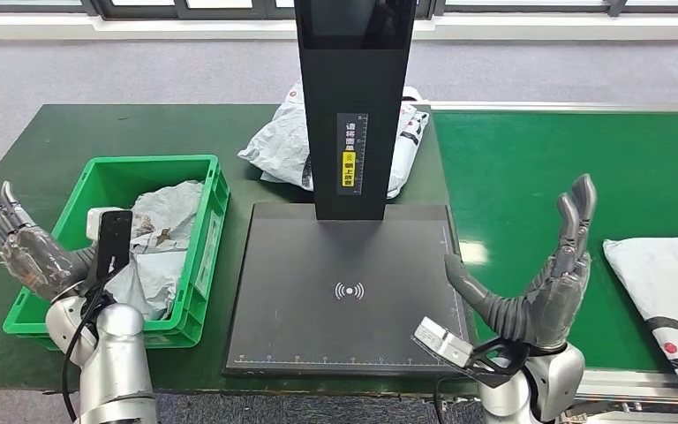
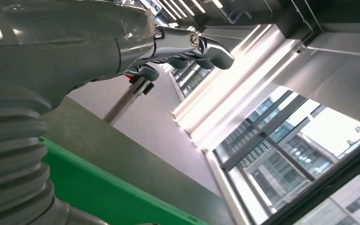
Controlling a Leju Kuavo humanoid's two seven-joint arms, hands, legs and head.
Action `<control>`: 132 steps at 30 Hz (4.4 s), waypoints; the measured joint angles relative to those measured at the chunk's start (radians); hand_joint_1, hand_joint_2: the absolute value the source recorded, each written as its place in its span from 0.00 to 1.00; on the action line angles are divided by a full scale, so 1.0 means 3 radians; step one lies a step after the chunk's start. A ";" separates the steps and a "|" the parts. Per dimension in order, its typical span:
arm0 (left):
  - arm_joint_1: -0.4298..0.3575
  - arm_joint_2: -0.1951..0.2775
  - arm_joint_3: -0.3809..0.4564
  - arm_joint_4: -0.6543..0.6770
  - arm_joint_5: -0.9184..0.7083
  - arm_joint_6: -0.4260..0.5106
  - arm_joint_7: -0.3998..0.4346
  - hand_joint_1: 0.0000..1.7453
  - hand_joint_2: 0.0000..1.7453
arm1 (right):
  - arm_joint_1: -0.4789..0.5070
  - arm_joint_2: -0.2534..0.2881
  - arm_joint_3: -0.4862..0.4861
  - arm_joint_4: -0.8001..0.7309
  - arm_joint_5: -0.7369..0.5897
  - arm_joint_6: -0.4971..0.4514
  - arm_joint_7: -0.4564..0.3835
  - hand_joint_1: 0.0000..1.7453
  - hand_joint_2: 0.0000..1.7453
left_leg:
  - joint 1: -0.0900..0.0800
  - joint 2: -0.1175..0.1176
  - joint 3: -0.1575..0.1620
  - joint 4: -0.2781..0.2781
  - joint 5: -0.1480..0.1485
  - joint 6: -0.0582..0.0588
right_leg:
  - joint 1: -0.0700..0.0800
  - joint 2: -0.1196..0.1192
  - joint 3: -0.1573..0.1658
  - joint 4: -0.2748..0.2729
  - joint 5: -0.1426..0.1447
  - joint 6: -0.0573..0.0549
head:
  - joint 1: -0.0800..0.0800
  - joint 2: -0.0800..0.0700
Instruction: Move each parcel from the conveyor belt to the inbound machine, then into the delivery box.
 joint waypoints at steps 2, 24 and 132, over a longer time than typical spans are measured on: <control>-0.0012 0.0000 0.0048 -0.0059 0.0414 0.0000 -0.0398 0.00 1.00 | 0.0002 0.0000 -0.0042 0.0000 0.0178 0.0000 0.0142 0.00 1.00 | 0.0000 0.0000 0.0000 0.0000 0.0000 0.0000 | 0.0000 0.0000 0.0000 0.0000 0.0000 0.0000 | 0.0000 0.0000; 0.0701 0.0169 -0.2098 -0.0266 0.3848 -0.2254 -0.1098 0.00 1.00 | -0.0605 -0.1318 -0.0519 0.1989 0.1653 0.0001 0.3374 0.00 1.00 | -0.0005 -0.0028 -0.0018 0.0017 -0.0005 0.0030 | -0.0004 -0.0028 0.0008 -0.0011 0.0001 0.0027 | 0.0000 0.0000; 0.0914 0.0209 -0.2324 0.0293 0.3413 -0.1394 -0.1099 0.00 1.00 | -0.1329 -0.1452 -0.1135 0.4572 0.1657 0.0381 0.4073 1.00 1.00 | -0.0009 -0.0032 -0.0021 0.0017 -0.0007 0.0035 | -0.0007 -0.0032 0.0012 -0.0011 0.0000 0.0032 | -0.0001 0.0000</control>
